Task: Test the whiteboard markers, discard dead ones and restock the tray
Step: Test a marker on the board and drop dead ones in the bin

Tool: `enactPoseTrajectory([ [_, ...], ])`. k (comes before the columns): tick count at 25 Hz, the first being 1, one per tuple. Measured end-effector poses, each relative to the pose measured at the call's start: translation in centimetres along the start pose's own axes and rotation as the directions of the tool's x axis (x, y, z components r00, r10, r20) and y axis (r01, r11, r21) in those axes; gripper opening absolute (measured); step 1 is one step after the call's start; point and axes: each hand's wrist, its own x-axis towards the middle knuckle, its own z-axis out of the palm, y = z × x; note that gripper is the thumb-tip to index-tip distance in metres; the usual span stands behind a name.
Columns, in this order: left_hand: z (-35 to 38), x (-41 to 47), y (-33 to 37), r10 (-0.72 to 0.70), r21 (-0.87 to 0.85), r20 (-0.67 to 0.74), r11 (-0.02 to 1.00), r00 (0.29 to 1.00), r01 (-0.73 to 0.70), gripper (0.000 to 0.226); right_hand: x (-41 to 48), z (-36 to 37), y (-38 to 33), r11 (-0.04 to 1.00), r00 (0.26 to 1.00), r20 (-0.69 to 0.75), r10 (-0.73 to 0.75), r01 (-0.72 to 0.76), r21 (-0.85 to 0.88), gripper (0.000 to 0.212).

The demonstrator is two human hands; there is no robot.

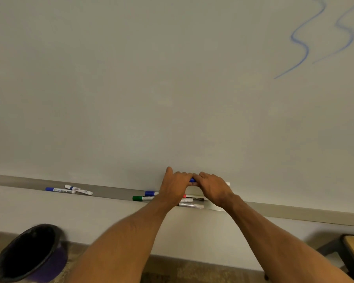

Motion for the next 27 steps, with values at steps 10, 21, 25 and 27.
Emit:
enactPoseTrajectory([
  [10,-4.6,-0.3,-2.2,0.053,0.056,-0.244,0.998,0.968,-0.041,0.027,0.3,-5.4,-1.2,0.963,0.954,-0.186,0.234,-0.201,0.181,0.048],
  [21,-17.8,7.6,-0.7,0.22,0.198,-0.74,0.974,0.636,-0.108,0.055,2.2,-20.8,2.7,0.935,0.732,-0.612,0.298,-0.095,0.342,0.028],
  [25,-24.3,11.3,-0.4,0.327,0.238,-0.802,0.942,0.499,-0.235,0.055,2.9,-26.4,4.3,0.978,0.566,-0.8,0.198,-0.057,0.203,0.023],
  [27,-27.0,13.0,-0.5,0.337,0.239,-0.826,0.935,0.451,-0.261,0.056,3.4,-28.2,5.1,0.99,0.566,-0.813,0.135,-0.043,0.135,0.036],
])
